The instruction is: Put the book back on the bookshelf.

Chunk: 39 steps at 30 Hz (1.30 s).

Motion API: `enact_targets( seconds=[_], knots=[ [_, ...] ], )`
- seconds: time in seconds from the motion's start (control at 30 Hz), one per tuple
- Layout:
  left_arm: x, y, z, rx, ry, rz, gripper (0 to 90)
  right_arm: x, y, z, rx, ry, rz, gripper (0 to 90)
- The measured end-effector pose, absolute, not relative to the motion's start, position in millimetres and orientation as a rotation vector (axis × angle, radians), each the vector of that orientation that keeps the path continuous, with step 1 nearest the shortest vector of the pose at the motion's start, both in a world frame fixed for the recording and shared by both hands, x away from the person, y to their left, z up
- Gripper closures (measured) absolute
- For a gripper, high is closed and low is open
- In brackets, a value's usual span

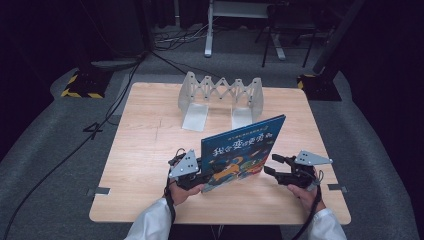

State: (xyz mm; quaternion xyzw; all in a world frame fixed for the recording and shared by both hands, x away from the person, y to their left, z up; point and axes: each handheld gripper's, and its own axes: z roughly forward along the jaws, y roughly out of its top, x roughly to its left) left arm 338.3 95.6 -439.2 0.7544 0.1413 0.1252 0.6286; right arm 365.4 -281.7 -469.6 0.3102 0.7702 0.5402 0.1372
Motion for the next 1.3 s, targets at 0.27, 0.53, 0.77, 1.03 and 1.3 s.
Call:
enact_targets(
  seconds=[0.27,0.53,0.77,1.03,1.3],
  knots=[
    [338,87,-430,1.717,0.295,0.289,78.8,366,-272,-475,0.855,2.26,1.557,45.9],
    [338,82,-429,1.717,0.326,0.315,81.6,365,-266,-476,0.846,2.275,1.514,46.3],
    [340,79,-427,1.723,0.345,0.338,82.6,365,-270,-480,0.888,2.288,1.461,43.2],
    [342,80,-418,1.746,0.373,0.366,82.8,362,-281,-482,0.918,2.324,1.403,43.1],
    [344,83,-409,1.745,0.403,0.418,83.0,357,-296,-487,0.962,2.328,1.377,43.3]
  ],
)
